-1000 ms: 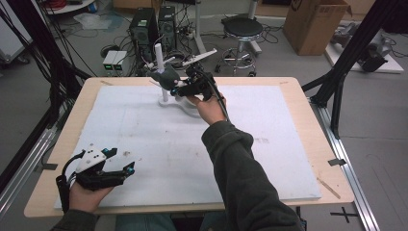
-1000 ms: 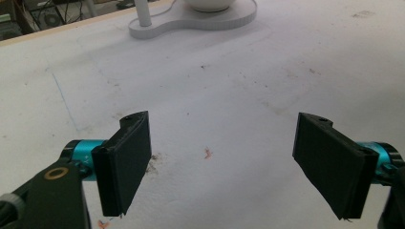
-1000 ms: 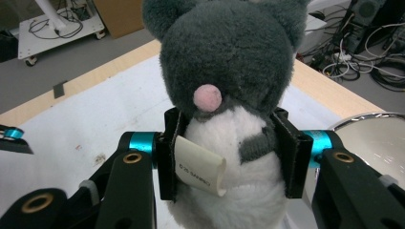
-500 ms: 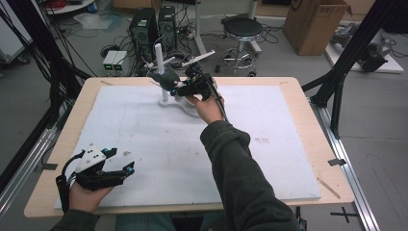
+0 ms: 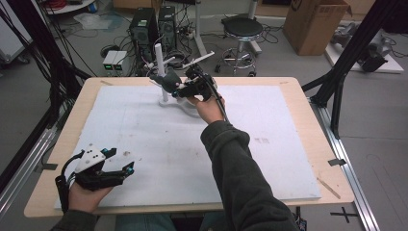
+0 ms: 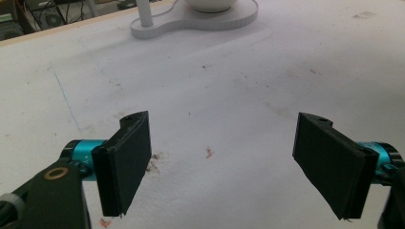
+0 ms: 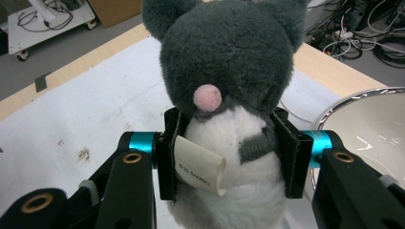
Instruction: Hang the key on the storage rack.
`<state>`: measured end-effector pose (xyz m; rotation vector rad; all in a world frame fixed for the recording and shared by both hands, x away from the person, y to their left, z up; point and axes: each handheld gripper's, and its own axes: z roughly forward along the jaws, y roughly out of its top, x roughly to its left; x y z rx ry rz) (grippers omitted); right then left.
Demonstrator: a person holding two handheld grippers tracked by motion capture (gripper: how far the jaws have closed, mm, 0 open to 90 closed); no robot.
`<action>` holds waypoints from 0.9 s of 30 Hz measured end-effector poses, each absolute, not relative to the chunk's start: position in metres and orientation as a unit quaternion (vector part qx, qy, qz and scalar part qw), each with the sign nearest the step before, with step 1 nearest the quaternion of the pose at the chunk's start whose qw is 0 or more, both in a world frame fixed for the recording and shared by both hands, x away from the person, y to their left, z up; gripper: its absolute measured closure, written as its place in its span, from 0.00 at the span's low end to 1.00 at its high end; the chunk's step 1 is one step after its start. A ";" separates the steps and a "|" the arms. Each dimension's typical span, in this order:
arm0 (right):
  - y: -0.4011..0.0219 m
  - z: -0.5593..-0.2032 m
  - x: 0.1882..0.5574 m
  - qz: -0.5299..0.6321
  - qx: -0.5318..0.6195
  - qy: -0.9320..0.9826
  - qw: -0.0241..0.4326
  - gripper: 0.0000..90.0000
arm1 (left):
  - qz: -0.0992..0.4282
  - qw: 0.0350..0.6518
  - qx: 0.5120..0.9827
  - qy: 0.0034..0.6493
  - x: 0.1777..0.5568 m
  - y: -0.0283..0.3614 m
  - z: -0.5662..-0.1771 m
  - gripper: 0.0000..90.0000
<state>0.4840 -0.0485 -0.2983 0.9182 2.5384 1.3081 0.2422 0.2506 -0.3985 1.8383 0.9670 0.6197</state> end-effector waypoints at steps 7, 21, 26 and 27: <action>-0.050 -0.300 0.486 0.433 0.311 0.843 0.068 0.59 | 0.254 0.467 0.750 0.393 0.242 0.251 -0.398 0.24; -0.051 -0.306 0.486 0.424 0.318 0.845 0.068 0.59 | 0.255 0.466 0.751 0.393 0.242 0.251 -0.398 0.24; -0.049 -0.308 0.486 0.423 0.317 0.846 0.064 0.59 | 0.254 0.469 0.749 0.393 0.242 0.251 -0.398 0.24; -0.048 -0.308 0.486 0.423 0.318 0.846 0.063 0.59 | 0.254 0.469 0.748 0.394 0.242 0.251 -0.398 0.24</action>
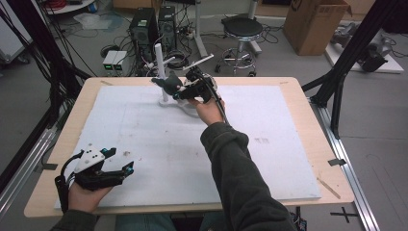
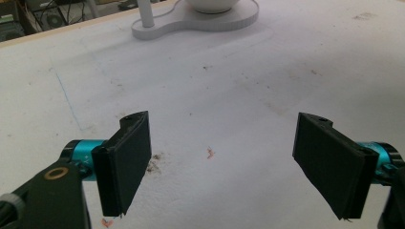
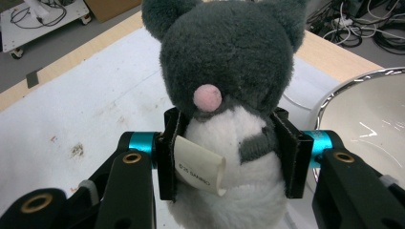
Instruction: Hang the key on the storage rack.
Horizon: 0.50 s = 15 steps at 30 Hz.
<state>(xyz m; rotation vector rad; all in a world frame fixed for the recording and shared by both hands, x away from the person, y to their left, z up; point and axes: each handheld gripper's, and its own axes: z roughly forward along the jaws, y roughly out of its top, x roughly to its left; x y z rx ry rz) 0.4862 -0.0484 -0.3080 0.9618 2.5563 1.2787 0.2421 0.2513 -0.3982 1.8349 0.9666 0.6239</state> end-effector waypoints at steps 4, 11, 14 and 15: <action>-0.048 -0.309 0.487 0.417 0.322 0.848 0.060 0.59 | 0.255 0.468 0.749 0.393 0.242 0.251 -0.398 0.24; -0.048 -0.310 0.487 0.413 0.321 0.850 0.064 0.59 | 0.254 0.468 0.749 0.393 0.243 0.251 -0.398 0.24; -0.048 -0.312 0.487 0.411 0.325 0.849 0.062 0.59 | 0.255 0.469 0.749 0.393 0.243 0.251 -0.398 0.24; -0.047 -0.312 0.488 0.409 0.325 0.850 0.063 0.59 | 0.255 0.469 0.749 0.392 0.244 0.251 -0.398 0.24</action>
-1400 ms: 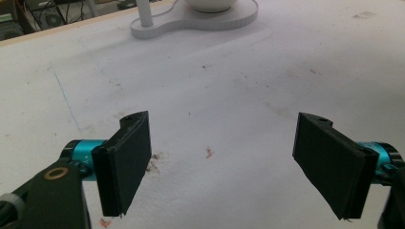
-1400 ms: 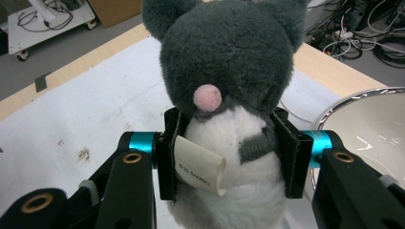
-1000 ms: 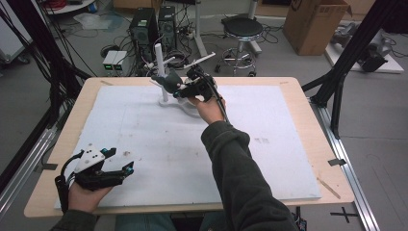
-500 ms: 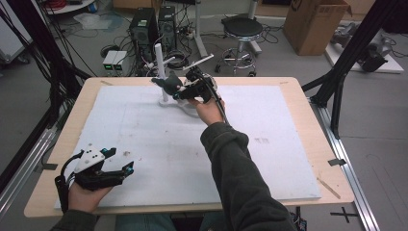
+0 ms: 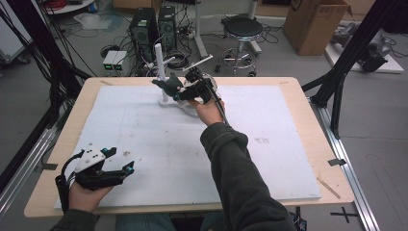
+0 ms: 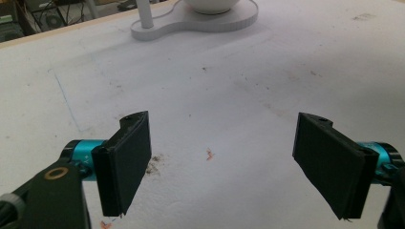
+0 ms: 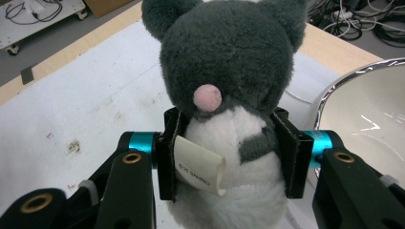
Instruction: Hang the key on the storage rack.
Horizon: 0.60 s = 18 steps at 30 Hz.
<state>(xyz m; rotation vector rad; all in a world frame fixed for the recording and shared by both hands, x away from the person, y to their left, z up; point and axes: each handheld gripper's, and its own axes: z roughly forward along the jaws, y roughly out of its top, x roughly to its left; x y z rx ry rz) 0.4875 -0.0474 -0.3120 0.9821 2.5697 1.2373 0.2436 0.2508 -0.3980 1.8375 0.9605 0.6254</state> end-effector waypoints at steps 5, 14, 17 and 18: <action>-0.046 -0.314 0.489 0.407 0.326 0.851 0.063 0.59 | 0.253 0.471 0.748 0.394 0.245 0.250 -0.398 0.24; -0.045 -0.319 0.493 0.402 0.329 0.852 0.062 0.59 | 0.253 0.469 0.749 0.395 0.247 0.250 -0.398 0.24; -0.044 -0.322 0.494 0.399 0.329 0.854 0.061 0.59 | 0.252 0.468 0.748 0.396 0.247 0.249 -0.398 0.24; -0.044 -0.322 0.494 0.398 0.329 0.854 0.061 0.59 | 0.252 0.468 0.748 0.397 0.247 0.249 -0.398 0.24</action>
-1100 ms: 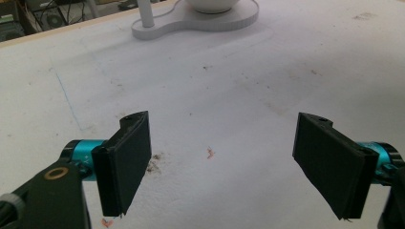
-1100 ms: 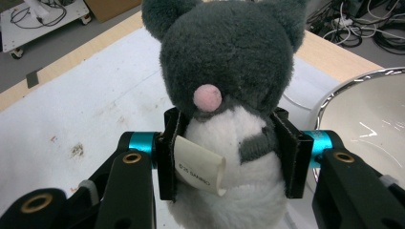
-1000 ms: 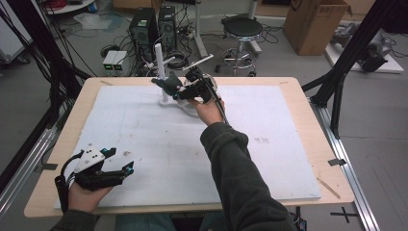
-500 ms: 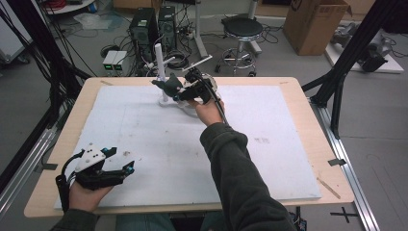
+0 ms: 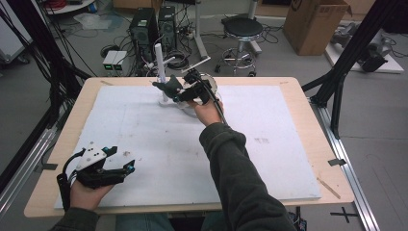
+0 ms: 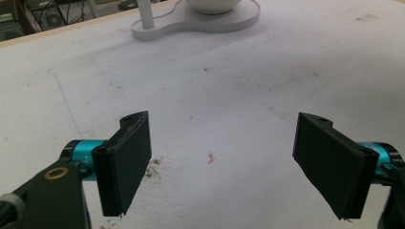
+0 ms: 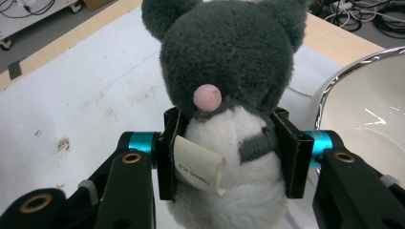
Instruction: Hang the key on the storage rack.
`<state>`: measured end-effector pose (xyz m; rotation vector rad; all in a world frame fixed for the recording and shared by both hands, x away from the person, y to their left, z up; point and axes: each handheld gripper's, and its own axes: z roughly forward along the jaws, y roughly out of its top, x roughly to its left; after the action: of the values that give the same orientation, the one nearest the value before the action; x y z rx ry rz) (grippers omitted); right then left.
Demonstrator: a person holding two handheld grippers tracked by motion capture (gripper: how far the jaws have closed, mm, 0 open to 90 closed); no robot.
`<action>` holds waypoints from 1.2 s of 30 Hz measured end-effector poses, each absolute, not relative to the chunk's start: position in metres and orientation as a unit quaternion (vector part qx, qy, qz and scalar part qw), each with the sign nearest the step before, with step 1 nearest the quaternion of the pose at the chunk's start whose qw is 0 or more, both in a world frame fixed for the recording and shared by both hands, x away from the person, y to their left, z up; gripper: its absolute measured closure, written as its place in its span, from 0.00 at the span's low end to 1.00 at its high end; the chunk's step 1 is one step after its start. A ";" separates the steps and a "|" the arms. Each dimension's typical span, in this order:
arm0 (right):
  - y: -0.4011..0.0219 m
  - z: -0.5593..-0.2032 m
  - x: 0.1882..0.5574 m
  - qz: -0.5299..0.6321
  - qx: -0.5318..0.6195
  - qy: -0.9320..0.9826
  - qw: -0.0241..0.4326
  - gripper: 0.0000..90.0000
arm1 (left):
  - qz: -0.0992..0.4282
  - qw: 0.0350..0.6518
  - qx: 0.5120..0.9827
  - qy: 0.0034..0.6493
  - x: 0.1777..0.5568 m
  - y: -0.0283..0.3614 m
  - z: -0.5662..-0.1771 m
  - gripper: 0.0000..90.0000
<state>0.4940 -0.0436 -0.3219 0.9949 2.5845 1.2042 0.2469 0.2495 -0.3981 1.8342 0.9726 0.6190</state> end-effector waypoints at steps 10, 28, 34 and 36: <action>-0.041 -0.324 0.493 0.396 0.332 0.854 0.065 0.58 | 0.254 0.469 0.746 0.398 0.246 0.251 -0.398 0.24; -0.026 -0.338 0.494 0.373 0.336 0.862 0.073 0.57 | 0.256 0.469 0.745 0.399 0.245 0.254 -0.399 0.24; -0.022 -0.344 0.496 0.363 0.340 0.865 0.070 0.57 | 0.256 0.470 0.744 0.399 0.244 0.255 -0.398 0.24; -0.020 -0.345 0.496 0.362 0.341 0.865 0.069 0.57 | 0.256 0.470 0.744 0.400 0.243 0.256 -0.398 0.24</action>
<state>0.4964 -0.0202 -0.3454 1.0281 2.6030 1.0910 0.2433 0.2555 -0.3981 1.8237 0.9798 0.6285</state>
